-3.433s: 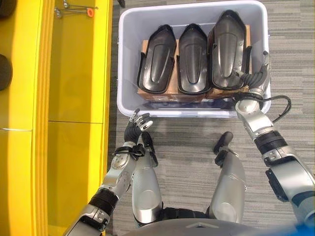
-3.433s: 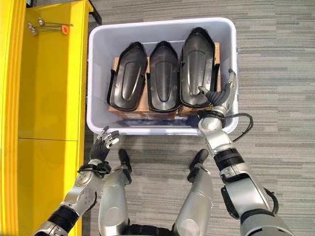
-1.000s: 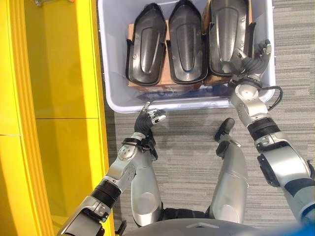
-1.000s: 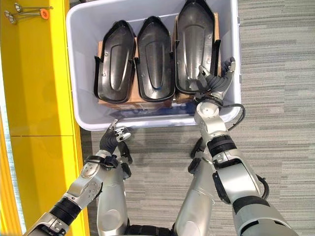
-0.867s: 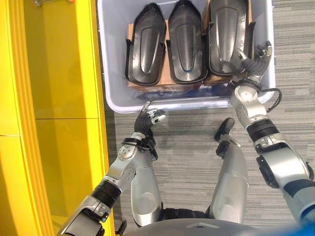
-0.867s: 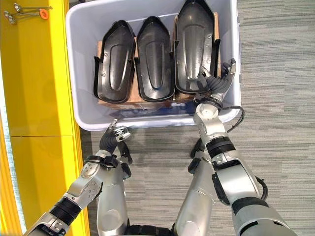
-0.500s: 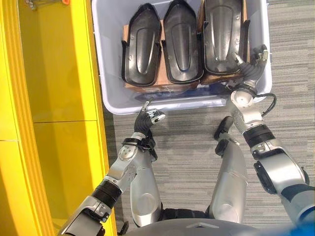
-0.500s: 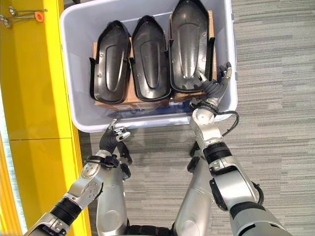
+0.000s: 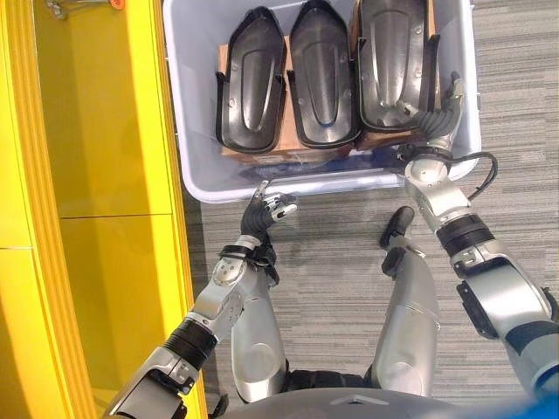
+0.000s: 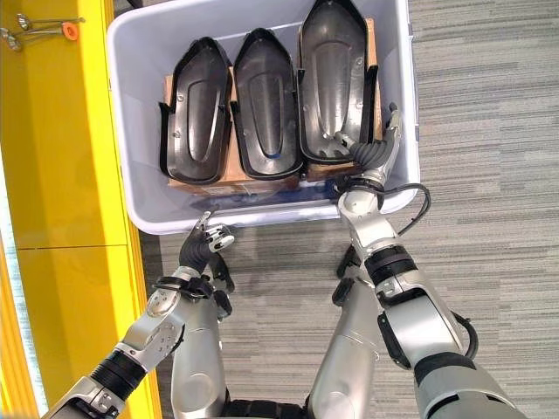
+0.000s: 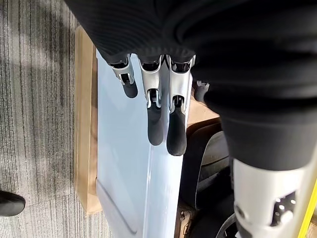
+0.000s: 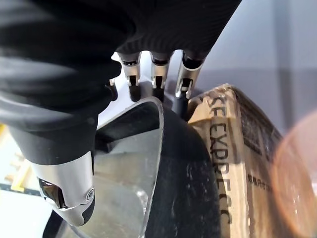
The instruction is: Move parts from the plastic box to the shelf.
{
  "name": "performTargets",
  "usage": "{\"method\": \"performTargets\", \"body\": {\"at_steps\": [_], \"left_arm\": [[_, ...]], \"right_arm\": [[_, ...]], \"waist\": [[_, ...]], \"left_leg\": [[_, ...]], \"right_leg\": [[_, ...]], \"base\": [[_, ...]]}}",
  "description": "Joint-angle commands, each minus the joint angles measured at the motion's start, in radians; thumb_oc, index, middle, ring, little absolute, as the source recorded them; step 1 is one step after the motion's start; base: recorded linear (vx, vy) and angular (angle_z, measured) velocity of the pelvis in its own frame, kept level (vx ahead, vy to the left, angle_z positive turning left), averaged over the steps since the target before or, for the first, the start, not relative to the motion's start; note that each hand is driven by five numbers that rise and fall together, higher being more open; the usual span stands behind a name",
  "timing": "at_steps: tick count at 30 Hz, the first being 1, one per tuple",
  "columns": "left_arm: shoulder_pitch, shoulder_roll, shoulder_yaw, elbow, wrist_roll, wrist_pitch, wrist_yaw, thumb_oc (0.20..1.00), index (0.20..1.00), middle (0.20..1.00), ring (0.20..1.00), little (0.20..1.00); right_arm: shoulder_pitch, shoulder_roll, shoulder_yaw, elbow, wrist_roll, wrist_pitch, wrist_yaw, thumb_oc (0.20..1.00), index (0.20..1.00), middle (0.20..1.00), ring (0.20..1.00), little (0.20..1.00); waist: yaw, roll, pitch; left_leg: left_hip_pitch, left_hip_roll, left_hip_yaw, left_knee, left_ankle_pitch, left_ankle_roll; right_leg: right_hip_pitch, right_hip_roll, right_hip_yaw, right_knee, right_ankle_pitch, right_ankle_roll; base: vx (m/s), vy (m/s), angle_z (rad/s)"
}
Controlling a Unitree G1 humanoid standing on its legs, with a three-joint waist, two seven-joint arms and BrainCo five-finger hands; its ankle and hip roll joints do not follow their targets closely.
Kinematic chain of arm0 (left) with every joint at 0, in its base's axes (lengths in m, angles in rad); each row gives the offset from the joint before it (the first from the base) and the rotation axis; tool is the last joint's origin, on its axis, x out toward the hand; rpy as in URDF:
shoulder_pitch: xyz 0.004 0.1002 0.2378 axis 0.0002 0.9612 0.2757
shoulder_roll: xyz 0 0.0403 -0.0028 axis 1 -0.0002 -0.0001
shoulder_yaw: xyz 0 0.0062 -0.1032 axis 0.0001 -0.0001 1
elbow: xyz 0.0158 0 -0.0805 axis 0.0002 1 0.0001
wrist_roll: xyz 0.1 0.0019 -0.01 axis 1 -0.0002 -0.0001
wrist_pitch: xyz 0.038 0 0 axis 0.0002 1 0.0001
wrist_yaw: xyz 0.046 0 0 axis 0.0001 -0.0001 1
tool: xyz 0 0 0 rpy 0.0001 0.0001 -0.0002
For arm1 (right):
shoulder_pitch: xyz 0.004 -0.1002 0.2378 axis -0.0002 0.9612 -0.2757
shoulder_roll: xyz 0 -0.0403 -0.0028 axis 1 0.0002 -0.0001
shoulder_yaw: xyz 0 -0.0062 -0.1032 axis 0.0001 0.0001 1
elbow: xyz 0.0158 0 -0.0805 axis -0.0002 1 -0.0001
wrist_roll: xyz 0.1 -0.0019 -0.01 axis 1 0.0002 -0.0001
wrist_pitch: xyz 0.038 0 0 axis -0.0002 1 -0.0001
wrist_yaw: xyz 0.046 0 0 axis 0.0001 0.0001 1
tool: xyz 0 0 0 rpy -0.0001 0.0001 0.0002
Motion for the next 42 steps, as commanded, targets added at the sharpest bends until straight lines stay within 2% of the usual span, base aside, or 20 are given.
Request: {"method": "performTargets", "body": {"at_steps": [1,3,4,7,14,16,18,30,33,37,42], "left_arm": [[0.001,-0.003,-0.018,-0.036,-0.031,-0.046,-0.030,1.000,1.000,1.000,1.000,1.000],[0.002,-0.002,-0.018,-0.036,-0.033,-0.045,-0.033,1.000,1.000,1.000,1.000,1.000],[0.003,-0.001,-0.015,-0.033,-0.032,-0.045,-0.040,1.000,1.000,1.000,1.000,1.000],[0.002,0.003,-0.017,-0.031,-0.038,-0.047,-0.042,1.000,1.000,1.000,1.000,1.000],[0.005,0.005,-0.013,-0.030,-0.037,-0.042,-0.053,1.000,1.000,1.000,1.000,1.000],[0.002,0.002,-0.012,-0.029,-0.037,-0.042,-0.054,1.000,1.000,1.000,1.000,1.000],[-0.001,0.003,-0.009,-0.030,-0.036,-0.037,-0.052,1.000,1.000,1.000,1.000,1.000],[-0.002,0.004,-0.007,-0.018,-0.046,-0.038,-0.065,1.000,1.000,1.000,1.000,1.000],[-0.002,0.003,-0.009,-0.025,-0.044,-0.034,-0.055,1.000,1.000,1.000,1.000,1.000],[-0.001,0.008,-0.002,-0.025,-0.054,-0.029,-0.058,1.000,1.000,1.000,1.000,1.000],[0.000,0.009,0.010,-0.016,-0.050,-0.037,-0.074,1.000,1.000,1.000,1.000,1.000]], "right_arm": [[-0.019,0.014,0.041,0.040,-0.030,0.053,0.045,1.000,1.000,1.000,1.000,1.000],[-0.027,0.012,0.050,0.050,-0.039,0.063,0.026,1.000,1.000,1.000,1.000,1.000],[-0.035,-0.003,0.053,0.069,-0.075,0.046,0.032,1.000,1.000,1.000,1.000,1.000],[-0.044,-0.008,0.061,0.064,-0.078,0.049,0.050,1.000,1.000,1.000,1.000,1.000],[-0.040,0.008,0.054,0.084,0.085,0.041,0.069,1.000,1.000,1.000,1.000,1.000],[-0.034,0.017,0.050,0.107,0.088,0.023,0.098,0.693,0.693,0.693,0.693,0.693],[-0.031,0.021,0.052,0.109,0.078,0.022,0.121,0.200,0.200,0.200,0.200,0.200],[-0.050,0.006,0.086,0.095,-0.045,0.057,0.127,0.200,0.200,0.200,0.200,0.200],[-0.049,0.008,0.093,0.088,-0.066,0.095,0.126,0.200,0.200,0.200,0.200,0.200],[-0.052,0.005,0.105,0.099,-0.024,0.137,0.126,0.200,0.200,0.200,0.200,0.200],[-0.038,0.009,0.106,0.148,0.032,0.153,0.146,0.200,0.200,0.200,0.200,0.200]], "waist": [[0.032,0.046,-0.029],[0.034,0.046,-0.029],[0.037,0.047,-0.029],[0.039,0.047,-0.029],[0.042,0.047,-0.029],[0.042,0.048,-0.029],[0.042,0.048,-0.029],[0.045,0.047,-0.029],[0.045,0.047,-0.029],[0.047,0.048,-0.029],[0.050,0.047,-0.029]], "left_leg": [[-0.103,-0.026,0.012,0.038,-0.060,0.045],[-0.105,-0.025,0.010,0.040,-0.059,0.044],[-0.107,-0.026,0.007,0.039,-0.059,0.045],[-0.111,-0.024,0.006,0.040,-0.056,0.044],[-0.111,-0.024,0.006,0.036,-0.054,0.041],[-0.115,-0.023,0.006,0.038,-0.054,0.041],[-0.117,-0.022,0.007,0.038,-0.053,0.041],[-0.124,-0.019,0.003,0.041,-0.050,0.040],[-0.123,-0.020,0.003,0.039,-0.049,0.040],[-0.124,-0.019,0.003,0.038,-0.048,0.040],[-0.124,-0.019,0.001,0.039,-0.048,0.040]], "right_leg": [[0.013,0.067,-0.029,0.083,-0.178,0.011],[0.012,0.066,-0.029,0.086,-0.179,0.010],[0.011,0.066,-0.030,0.086,-0.178,0.011],[0.007,0.064,-0.034,0.091,-0.179,0.012],[0.008,0.063,-0.038,0.087,-0.177,0.012],[0.003,0.062,-0.037,0.088,-0.177,0.011],[0.002,0.061,-0.038,0.090,-0.177,0.010],[-0.003,0.059,-0.041,0.090,-0.173,0.012],[-0.003,0.060,-0.041,0.088,-0.172,0.012],[-0.004,0.060,-0.041,0.091,-0.173,0.011],[-0.004,0.059,-0.042,0.097,-0.176,0.010]], "base": [[0.00,0.000,0.00],[0.00,0.000,0.00],[0.00,0.000,0.00],[0.00,0.000,0.00],[0.00,0.000,0.00],[0.00,0.000,0.00],[0.00,0.000,0.00],[0.00,0.000,0.00],[0.00,0.000,0.00],[0.00,0.000,0.00],[0.00,0.000,0.00]]}}
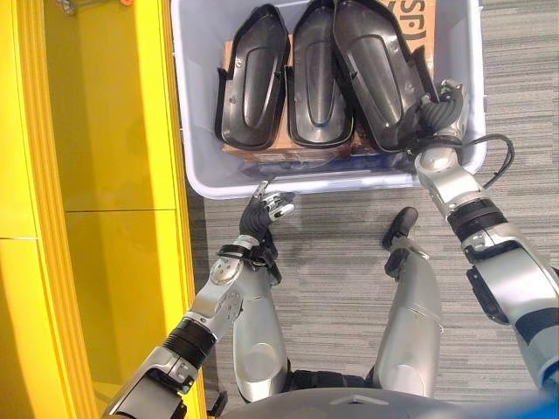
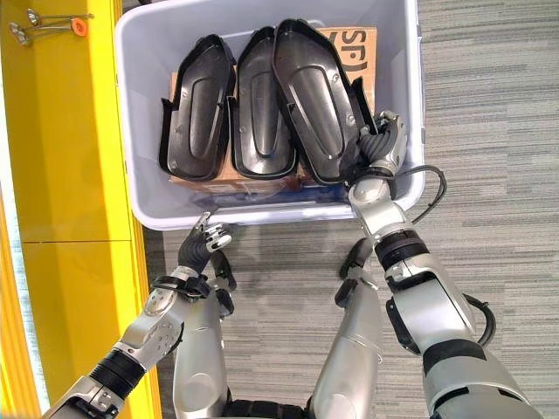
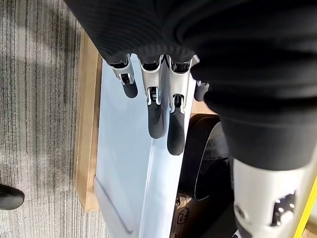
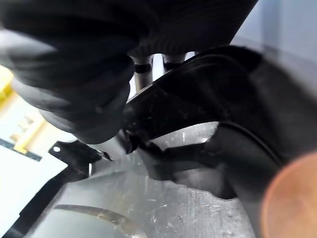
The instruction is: Move parts from the plastic box to the shelf.
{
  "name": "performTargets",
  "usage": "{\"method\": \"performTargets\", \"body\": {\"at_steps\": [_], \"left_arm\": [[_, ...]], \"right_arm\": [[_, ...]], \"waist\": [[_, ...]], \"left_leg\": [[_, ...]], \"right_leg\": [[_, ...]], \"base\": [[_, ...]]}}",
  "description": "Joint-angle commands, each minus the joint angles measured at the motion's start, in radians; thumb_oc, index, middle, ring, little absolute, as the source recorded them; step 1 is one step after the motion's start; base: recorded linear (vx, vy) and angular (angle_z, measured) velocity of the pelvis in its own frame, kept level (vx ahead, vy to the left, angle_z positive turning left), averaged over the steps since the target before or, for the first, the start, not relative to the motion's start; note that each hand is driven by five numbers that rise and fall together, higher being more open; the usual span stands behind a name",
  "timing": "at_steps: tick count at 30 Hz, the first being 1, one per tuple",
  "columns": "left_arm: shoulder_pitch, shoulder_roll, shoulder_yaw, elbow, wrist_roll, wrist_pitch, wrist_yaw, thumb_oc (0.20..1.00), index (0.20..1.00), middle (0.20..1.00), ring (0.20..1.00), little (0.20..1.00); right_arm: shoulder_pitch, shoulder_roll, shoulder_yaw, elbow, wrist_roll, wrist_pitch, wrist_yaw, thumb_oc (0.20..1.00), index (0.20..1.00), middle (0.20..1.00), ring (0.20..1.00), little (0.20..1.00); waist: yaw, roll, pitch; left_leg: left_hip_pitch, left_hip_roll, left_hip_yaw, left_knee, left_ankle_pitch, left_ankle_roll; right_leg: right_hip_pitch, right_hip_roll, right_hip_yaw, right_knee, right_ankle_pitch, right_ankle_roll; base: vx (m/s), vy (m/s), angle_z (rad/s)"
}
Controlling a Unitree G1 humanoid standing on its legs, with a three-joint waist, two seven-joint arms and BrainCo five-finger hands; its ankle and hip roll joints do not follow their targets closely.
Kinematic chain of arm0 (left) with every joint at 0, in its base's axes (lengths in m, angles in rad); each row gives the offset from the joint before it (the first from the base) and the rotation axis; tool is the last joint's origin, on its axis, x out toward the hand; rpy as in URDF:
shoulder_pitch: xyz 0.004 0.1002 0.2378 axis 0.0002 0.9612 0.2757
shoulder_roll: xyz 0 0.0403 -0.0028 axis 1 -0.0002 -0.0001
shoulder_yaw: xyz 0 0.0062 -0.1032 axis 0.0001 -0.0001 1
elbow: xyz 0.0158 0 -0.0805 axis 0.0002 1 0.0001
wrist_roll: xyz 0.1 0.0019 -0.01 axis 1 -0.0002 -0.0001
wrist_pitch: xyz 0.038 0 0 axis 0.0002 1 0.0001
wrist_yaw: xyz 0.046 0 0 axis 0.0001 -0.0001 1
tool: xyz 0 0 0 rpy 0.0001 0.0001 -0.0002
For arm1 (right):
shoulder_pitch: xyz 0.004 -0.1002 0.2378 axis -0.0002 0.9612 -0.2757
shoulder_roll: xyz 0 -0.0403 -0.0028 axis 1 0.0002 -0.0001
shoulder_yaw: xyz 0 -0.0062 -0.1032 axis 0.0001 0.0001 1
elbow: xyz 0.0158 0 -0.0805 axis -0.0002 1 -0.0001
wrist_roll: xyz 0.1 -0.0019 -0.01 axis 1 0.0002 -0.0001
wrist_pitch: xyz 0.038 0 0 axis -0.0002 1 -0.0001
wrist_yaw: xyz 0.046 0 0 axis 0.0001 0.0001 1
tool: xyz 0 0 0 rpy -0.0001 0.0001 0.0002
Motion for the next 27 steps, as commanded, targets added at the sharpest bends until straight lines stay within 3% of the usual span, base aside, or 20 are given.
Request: {"method": "performTargets", "body": {"at_steps": [1,7,8,14,18,27], "left_arm": [[0.002,0.008,-0.010,-0.024,-0.011,-0.041,-0.021,1.000,1.000,1.000,1.000,1.000],[0.001,0.014,-0.009,-0.030,0.012,-0.078,-0.013,1.000,1.000,1.000,1.000,1.000],[0.003,0.024,-0.001,-0.052,0.023,-0.104,0.009,1.000,1.000,1.000,1.000,1.000],[-0.001,0.049,0.073,-0.140,0.079,-0.172,0.092,1.000,1.000,1.000,1.000,1.000],[-0.016,0.064,0.116,-0.217,0.063,-0.110,0.072,1.000,1.000,1.000,1.000,1.000],[0.007,0.087,0.047,-0.262,-0.031,0.130,-0.120,1.000,1.000,1.000,1.000,1.000]], "right_arm": [[0.051,0.052,0.068,0.059,0.075,0.042,0.074,0.200,0.200,0.200,0.200,0.200],[0.053,0.057,0.058,0.085,0.154,-0.016,0.079,0.200,0.200,0.200,0.200,0.200],[0.058,0.064,0.042,0.089,0.203,-0.063,0.071,0.200,0.200,0.200,0.200,0.200],[0.097,0.089,-0.040,0.085,0.335,-0.198,0.016,0.200,0.200,0.200,0.200,0.200],[0.130,0.104,-0.116,0.075,0.357,-0.250,0.019,0.200,0.200,0.200,0.200,0.200],[0.178,0.110,-0.163,0.042,0.378,-0.220,0.041,0.200,0.200,0.200,0.200,0.200]], "waist": [[0.037,0.033,-0.021],[0.040,0.032,-0.021],[0.042,0.031,-0.021],[0.037,0.022,-0.021],[0.023,0.017,-0.021],[0.005,0.010,-0.021]], "left_leg": [[-0.100,-0.020,0.016,0.040,-0.059,0.042],[-0.082,-0.022,0.017,0.036,-0.059,0.044],[-0.060,-0.027,0.015,0.030,-0.059,0.045],[0.055,-0.043,0.015,0.000,-0.070,0.055],[0.161,-0.059,0.018,-0.030,-0.078,0.063],[0.320,-0.072,0.044,-0.061,-0.089,0.075]], "right_leg": [[0.007,0.059,-0.031,0.096,-0.180,0.016],[0.024,0.058,-0.032,0.096,-0.183,0.013],[0.043,0.060,-0.031,0.094,-0.184,0.013],[0.142,0.066,-0.011,0.069,-0.189,0.019],[0.230,0.067,0.008,0.048,-0.191,0.027],[0.390,0.055,-0.004,0.004,-0.184,0.029]], "base": [[0.00,0.000,0.00],[0.00,0.000,0.00],[0.00,0.000,0.00],[0.01,0.003,0.00],[0.03,0.034,-0.01],[0.01,0.019,-0.05]]}}
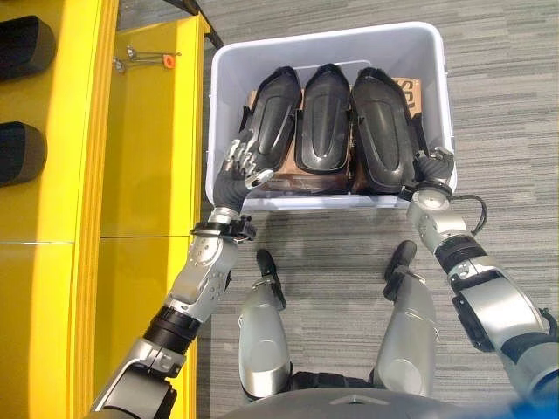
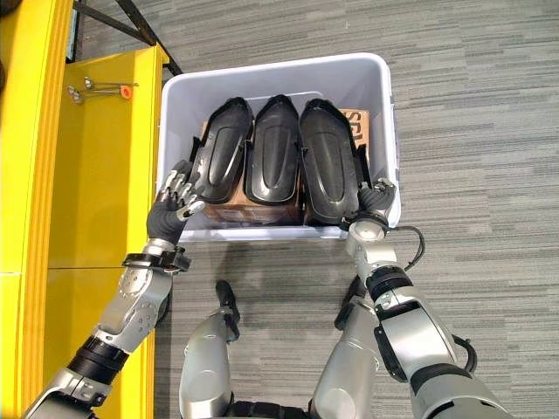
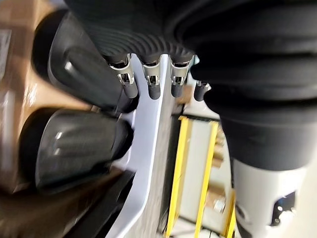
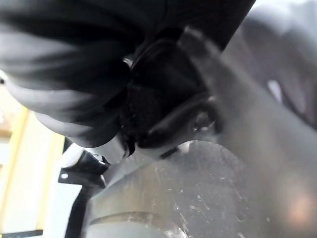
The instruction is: Move parts from the plastic box to the shelf.
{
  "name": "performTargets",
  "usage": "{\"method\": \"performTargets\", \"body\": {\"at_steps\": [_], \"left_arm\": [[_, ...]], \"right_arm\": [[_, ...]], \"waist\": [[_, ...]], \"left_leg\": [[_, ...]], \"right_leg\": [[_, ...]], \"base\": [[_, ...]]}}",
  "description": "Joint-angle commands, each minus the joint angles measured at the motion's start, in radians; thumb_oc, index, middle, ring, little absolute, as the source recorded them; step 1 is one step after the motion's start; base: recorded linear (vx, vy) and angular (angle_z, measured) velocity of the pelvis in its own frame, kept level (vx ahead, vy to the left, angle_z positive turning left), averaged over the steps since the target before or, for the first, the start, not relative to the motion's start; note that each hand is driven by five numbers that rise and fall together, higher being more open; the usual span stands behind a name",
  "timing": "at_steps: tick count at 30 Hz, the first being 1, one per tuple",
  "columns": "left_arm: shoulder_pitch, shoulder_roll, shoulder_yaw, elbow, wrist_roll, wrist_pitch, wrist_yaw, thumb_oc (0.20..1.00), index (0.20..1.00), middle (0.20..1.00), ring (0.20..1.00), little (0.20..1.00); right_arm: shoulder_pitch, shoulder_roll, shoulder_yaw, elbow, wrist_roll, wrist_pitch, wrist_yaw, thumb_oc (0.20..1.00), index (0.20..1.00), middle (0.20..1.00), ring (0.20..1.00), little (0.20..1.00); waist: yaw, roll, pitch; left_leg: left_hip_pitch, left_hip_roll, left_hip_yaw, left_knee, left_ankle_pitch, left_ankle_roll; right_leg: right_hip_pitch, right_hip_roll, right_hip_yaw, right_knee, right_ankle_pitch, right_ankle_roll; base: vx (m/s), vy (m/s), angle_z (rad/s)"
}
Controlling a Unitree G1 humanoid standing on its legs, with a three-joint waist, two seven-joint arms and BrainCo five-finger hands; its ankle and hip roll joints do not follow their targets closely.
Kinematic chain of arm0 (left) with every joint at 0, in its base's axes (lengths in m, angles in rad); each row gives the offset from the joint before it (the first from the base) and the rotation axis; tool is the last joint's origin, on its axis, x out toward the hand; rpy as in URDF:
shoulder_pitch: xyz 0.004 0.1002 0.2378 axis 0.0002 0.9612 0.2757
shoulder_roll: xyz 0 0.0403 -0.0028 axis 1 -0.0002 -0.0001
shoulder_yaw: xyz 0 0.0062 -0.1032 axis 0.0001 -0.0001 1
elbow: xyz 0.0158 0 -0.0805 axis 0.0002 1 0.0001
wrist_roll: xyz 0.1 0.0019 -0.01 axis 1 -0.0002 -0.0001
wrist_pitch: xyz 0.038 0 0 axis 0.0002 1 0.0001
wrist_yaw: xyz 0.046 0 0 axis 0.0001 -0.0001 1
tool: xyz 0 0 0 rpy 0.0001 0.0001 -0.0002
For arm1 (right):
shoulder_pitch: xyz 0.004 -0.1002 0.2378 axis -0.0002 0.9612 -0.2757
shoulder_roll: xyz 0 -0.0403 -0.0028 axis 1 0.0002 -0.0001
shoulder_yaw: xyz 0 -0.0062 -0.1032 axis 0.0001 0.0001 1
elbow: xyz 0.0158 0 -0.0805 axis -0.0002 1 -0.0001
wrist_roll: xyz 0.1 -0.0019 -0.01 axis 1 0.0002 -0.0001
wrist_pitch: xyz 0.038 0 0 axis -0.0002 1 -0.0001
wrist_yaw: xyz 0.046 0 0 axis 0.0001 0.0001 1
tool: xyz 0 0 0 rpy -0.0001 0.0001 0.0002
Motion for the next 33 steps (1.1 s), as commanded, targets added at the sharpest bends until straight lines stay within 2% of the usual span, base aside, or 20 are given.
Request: {"method": "performTargets", "body": {"at_steps": [1,9,12,14,17,20,23,25,28,31,33], "left_arm": [[0.047,0.032,-0.055,-0.082,-0.038,0.052,-0.108,1.000,1.000,1.000,1.000,1.000],[0.128,0.065,-0.123,-0.116,-0.037,-0.034,-0.181,1.000,1.000,1.000,1.000,1.000],[0.121,0.052,-0.135,-0.148,-0.064,-0.037,-0.132,1.000,1.000,1.000,1.000,1.000],[0.107,0.035,-0.141,-0.144,-0.082,-0.015,-0.100,1.000,1.000,1.000,1.000,1.000],[0.086,0.008,-0.150,-0.143,-0.078,0.008,-0.052,1.000,1.000,1.000,1.000,1.000],[0.066,-0.008,-0.149,-0.152,-0.031,-0.002,0.029,1.000,1.000,1.000,1.000,1.000],[0.040,-0.013,-0.132,-0.141,-0.068,0.052,0.099,1.000,1.000,1.000,1.000,1.000],[0.027,-0.022,-0.122,-0.138,-0.117,0.079,0.096,1.000,1.000,1.000,1.000,1.000],[-0.002,-0.058,-0.109,-0.140,-0.226,0.193,0.118,1.000,1.000,1.000,1.000,1.000],[-0.027,-0.076,-0.114,-0.127,-0.249,0.236,0.127,1.000,1.000,1.000,1.000,1.000],[-0.049,-0.091,-0.126,-0.116,-0.275,0.267,0.174,1.000,1.000,1.000,1.000,1.000]], "right_arm": [[-0.026,0.009,-0.051,-0.067,0.028,-0.045,0.018,0.200,0.200,0.200,0.200,0.200],[0.036,0.020,-0.051,-0.082,0.008,-0.083,0.011,0.200,0.200,0.200,0.200,0.200],[0.066,0.041,-0.045,-0.115,-0.033,-0.102,-0.012,0.200,0.200,0.200,0.200,0.200],[0.077,0.054,-0.032,-0.137,-0.098,-0.112,-0.029,0.200,0.200,0.200,0.200,0.200],[0.099,0.067,0.001,-0.196,-0.203,-0.083,-0.048,0.200,0.200,0.200,0.200,0.200],[0.122,0.074,0.065,-0.268,-0.359,-0.047,-0.073,0.200,0.200,0.200,0.200,0.200],[0.132,0.079,0.113,-0.322,-0.421,-0.041,-0.096,0.200,0.200,0.200,0.200,0.200],[0.136,0.081,0.126,-0.347,-0.465,-0.037,-0.101,0.200,0.200,0.200,0.200,0.200],[0.129,0.091,0.159,-0.422,-0.598,-0.017,-0.104,0.200,0.200,0.200,0.200,0.200],[0.119,0.093,0.171,-0.451,-0.673,-0.015,-0.101,0.200,0.200,0.200,0.200,0.200],[0.105,0.094,0.188,-0.482,-0.729,-0.006,-0.094,0.200,0.200,0.200,0.200,0.200]], "waist": [[0.006,-0.003,0.001],[-0.012,-0.002,-0.032],[-0.025,-0.008,-0.061],[-0.035,-0.014,-0.080],[-0.052,-0.025,-0.119],[-0.067,-0.032,-0.157],[-0.073,-0.038,-0.182],[-0.075,-0.041,-0.192],[-0.088,-0.048,-0.217],[-0.094,-0.050,-0.225],[-0.100,-0.054,-0.235]], "left_leg": [[0.010,-0.048,0.027,0.028,-0.082,0.077],[0.106,-0.060,0.048,-0.009,-0.084,0.087],[0.142,-0.062,0.049,-0.037,-0.077,0.087],[0.161,-0.055,0.055,-0.052,-0.071,0.084],[0.204,-0.040,0.066,-0.089,-0.055,0.075],[0.236,-0.020,0.072,-0.116,-0.034,0.064],[0.257,-0.009,0.077,-0.126,-0.027,0.057],[0.269,-0.005,0.084,-0.128,-0.028,0.055],[0.306,0.008,0.116,-0.135,-0.033,0.048],[0.321,0.013,0.131,-0.139,-0.034,0.045],[0.327,0.021,0.144,-0.140,-0.032,0.040]], "right_leg": [[0.099,0.049,-0.010,0.071,-0.178,0.002],[0.197,0.055,-0.009,0.017,-0.172,0.006],[0.238,0.066,0.000,-0.037,-0.153,0.014],[0.256,0.066,0.007,-0.064,-0.139,0.018],[0.296,0.066,0.015,-0.121,-0.116,0.026],[0.328,0.063,0.029,-0.173,-0.087,0.036],[0.348,0.044,0.034,-0.212,-0.054,0.054],[0.359,0.035,0.032,-0.234,-0.036,0.063],[0.375,0.012,0.032,-0.301,0.026,0.090],[0.377,0.008,0.030,-0.314,0.042,0.099],[0.381,0.006,0.024,-0.321,0.047,0.105]], "base": [[-0.05,0.024,-0.06],[0.01,0.045,-0.04],[0.03,0.025,-0.09],[0.03,0.011,-0.07],[0.08,0.028,-0.17],[0.09,0.036,-0.12],[0.07,0.024,-0.08],[0.06,0.005,0.00],[0.08,-0.011,-0.13],[0.03,-0.024,-0.14],[0.03,-0.028,-0.14]]}}
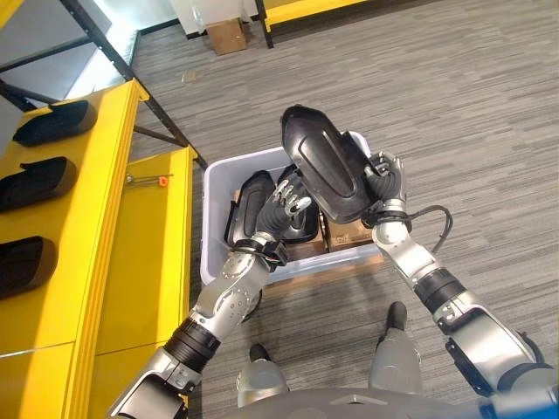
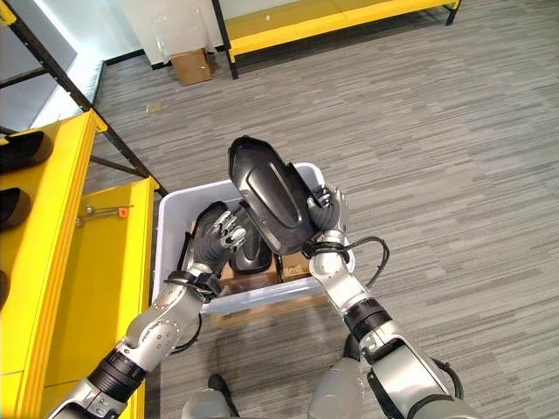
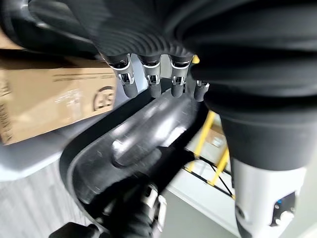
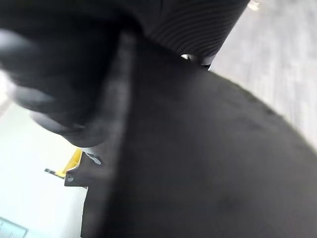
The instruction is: Move parts from the plastic box to the shelf.
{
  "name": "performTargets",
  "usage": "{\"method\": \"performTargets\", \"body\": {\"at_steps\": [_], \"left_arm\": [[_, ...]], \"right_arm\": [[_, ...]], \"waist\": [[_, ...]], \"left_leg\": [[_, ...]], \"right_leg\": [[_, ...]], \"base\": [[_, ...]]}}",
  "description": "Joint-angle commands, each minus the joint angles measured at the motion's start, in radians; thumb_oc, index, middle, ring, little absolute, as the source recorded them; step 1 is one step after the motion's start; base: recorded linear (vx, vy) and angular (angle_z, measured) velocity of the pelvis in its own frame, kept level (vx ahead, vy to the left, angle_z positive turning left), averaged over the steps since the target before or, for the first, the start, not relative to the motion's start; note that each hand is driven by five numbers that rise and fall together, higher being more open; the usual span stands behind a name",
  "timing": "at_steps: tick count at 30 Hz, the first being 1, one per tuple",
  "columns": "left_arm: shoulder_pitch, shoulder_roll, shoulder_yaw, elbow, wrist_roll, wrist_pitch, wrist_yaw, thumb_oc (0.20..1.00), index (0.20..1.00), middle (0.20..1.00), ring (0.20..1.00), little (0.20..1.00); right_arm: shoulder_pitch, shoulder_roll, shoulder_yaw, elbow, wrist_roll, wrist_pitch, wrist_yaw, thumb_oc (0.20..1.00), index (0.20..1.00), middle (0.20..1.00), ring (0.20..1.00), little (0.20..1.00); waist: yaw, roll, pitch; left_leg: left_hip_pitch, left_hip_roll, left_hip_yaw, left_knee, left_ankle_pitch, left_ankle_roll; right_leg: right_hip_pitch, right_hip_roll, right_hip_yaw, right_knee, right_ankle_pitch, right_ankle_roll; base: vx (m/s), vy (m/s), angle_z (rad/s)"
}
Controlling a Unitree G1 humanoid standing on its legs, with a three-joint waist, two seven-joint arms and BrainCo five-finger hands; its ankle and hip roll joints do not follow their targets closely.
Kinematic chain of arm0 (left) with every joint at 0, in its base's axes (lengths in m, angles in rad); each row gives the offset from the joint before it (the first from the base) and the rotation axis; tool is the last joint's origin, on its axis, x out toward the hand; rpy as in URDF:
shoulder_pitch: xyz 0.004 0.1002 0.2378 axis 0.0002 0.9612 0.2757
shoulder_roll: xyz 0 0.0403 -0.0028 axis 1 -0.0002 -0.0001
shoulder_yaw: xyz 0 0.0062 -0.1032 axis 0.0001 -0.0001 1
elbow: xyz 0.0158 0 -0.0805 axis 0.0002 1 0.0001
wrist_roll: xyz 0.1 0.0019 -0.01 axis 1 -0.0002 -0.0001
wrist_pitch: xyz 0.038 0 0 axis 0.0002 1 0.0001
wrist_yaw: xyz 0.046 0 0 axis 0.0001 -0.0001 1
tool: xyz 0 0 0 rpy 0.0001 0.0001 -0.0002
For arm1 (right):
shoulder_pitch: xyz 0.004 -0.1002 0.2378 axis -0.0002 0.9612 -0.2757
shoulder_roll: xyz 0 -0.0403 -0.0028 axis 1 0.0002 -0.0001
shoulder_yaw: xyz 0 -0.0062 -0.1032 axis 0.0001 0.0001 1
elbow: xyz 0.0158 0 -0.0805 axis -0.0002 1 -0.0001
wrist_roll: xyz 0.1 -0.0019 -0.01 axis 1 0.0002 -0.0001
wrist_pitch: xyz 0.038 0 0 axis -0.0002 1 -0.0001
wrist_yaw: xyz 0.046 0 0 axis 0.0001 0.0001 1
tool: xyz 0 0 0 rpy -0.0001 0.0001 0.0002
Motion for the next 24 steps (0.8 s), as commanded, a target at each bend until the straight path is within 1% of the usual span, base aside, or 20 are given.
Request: {"method": "performTargets", "body": {"at_steps": [1,4,6,7,8,9,11,15,16,18,21,24], "left_arm": [[-0.066,-0.005,-0.028,-0.053,-0.064,0.039,0.055,1.000,1.000,1.000,1.000,1.000],[-0.081,-0.044,-0.040,-0.036,-0.196,0.080,0.094,1.000,1.000,1.000,1.000,1.000],[-0.082,-0.050,-0.042,-0.033,-0.207,0.079,0.098,1.000,1.000,1.000,1.000,1.000],[-0.079,-0.059,-0.041,-0.030,-0.222,0.080,0.104,1.000,1.000,1.000,1.000,1.000],[-0.081,-0.071,-0.037,-0.028,-0.243,0.084,0.097,1.000,1.000,1.000,1.000,1.000],[-0.085,-0.078,-0.037,-0.027,-0.237,0.081,0.086,1.000,1.000,1.000,1.000,1.000],[-0.088,-0.083,-0.036,-0.031,-0.235,0.074,0.083,1.000,1.000,1.000,1.000,1.000],[-0.098,-0.087,-0.030,-0.049,-0.206,0.062,0.095,1.000,1.000,1.000,1.000,1.000],[-0.102,-0.086,-0.026,-0.053,-0.205,0.062,0.099,1.000,1.000,1.000,1.000,1.000],[-0.106,-0.087,-0.024,-0.055,-0.204,0.063,0.099,1.000,1.000,1.000,1.000,1.000],[-0.116,-0.087,-0.017,-0.067,-0.135,0.044,0.070,1.000,1.000,1.000,1.000,1.000],[-0.129,-0.081,-0.009,-0.088,-0.072,0.034,0.077,1.000,1.000,1.000,1.000,1.000]], "right_arm": [[-0.088,0.032,-0.008,-0.125,-0.131,-0.039,-0.009,0.200,0.200,0.200,0.200,0.200],[-0.103,0.034,0.028,-0.156,-0.197,-0.025,-0.009,0.200,0.200,0.200,0.200,0.200],[-0.103,0.033,0.033,-0.158,-0.207,-0.027,-0.011,0.200,0.200,0.200,0.200,0.200],[-0.096,0.031,0.035,-0.166,-0.213,-0.021,-0.010,0.200,0.200,0.200,0.200,0.200],[-0.085,0.034,0.038,-0.169,-0.236,-0.031,-0.015,0.200,0.200,0.200,0.200,0.200],[-0.078,0.033,0.044,-0.167,-0.271,-0.045,-0.022,0.200,0.200,0.200,0.200,0.200],[-0.075,0.032,0.045,-0.170,-0.288,-0.049,-0.021,0.200,0.200,0.200,0.200,0.200],[-0.058,0.036,0.050,-0.181,-0.271,-0.043,-0.020,0.200,0.200,0.200,0.200,0.200],[-0.056,0.037,0.052,-0.178,-0.274,-0.047,-0.018,0.200,0.200,0.200,0.200,0.200],[-0.051,0.039,0.055,-0.175,-0.269,-0.047,-0.018,0.200,0.200,0.200,0.200,0.200],[-0.034,0.039,0.054,-0.169,-0.217,-0.054,0.007,0.200,0.200,0.200,0.200,0.200],[-0.024,0.045,0.059,-0.169,-0.207,-0.050,0.027,0.200,0.200,0.200,0.200,0.200]], "waist": [[0.004,-0.046,-0.011],[-0.002,-0.052,-0.020],[-0.003,-0.053,-0.020],[-0.006,-0.053,-0.021],[-0.008,-0.055,-0.021],[-0.009,-0.056,-0.021],[-0.008,-0.056,-0.021],[-0.007,-0.059,-0.021],[-0.006,-0.060,-0.021],[-0.005,-0.061,-0.024],[-0.003,-0.065,-0.028],[0.000,-0.067,-0.030]], "left_leg": [[-0.008,0.055,-0.004,0.057,-0.041,0.032],[-0.003,0.065,0.007,0.063,-0.043,0.029],[-0.002,0.067,0.009,0.066,-0.044,0.028],[0.005,0.065,-0.001,0.070,-0.059,0.020],[0.006,0.064,-0.001,0.071,-0.061,0.020],[0.005,0.064,0.002,0.070,-0.060,0.020],[0.005,0.063,0.003,0.071,-0.060,0.020],[0.004,0.062,0.001,0.071,-0.060,0.021],[-0.004,0.064,0.010,0.069,-0.045,0.031],[-0.005,0.063,0.009,0.068,-0.045,0.031],[-0.006,0.063,0.003,0.068,-0.045,0.031],[-0.006,0.059,0.000,0.066,-0.046,0.033]], "right_leg": [[0.083,-0.061,-0.008,-0.002,-0.076,0.057],[0.093,-0.062,-0.008,-0.005,-0.078,0.062],[0.094,-0.063,-0.009,-0.004,-0.079,0.063],[0.106,-0.066,-0.008,0.001,-0.093,0.074],[0.107,-0.066,-0.005,-0.001,-0.092,0.076],[0.107,-0.067,-0.006,-0.001,-0.091,0.078],[0.107,-0.066,-0.008,-0.001,-0.091,0.078],[0.109,-0.063,-0.009,0.003,-0.093,0.079],[0.100,-0.059,-0.009,-0.001,-0.080,0.070],[0.100,-0.058,-0.008,-0.001,-0.080,0.070],[0.100,-0.056,-0.008,0.003,-0.084,0.069],[0.104,-0.054,-0.012,0.006,-0.088,0.066]], "base": [[0.04,-0.027,-0.16],[0.04,-0.021,-0.05],[0.05,-0.001,0.00],[0.09,0.005,0.06],[0.09,0.006,0.07],[0.03,-0.006,0.07],[0.00,0.000,0.00],[0.00,0.000,0.00],[0.00,0.000,0.00],[-0.02,-0.011,0.00],[0.02,0.003,0.00],[0.01,0.000,0.00]]}}
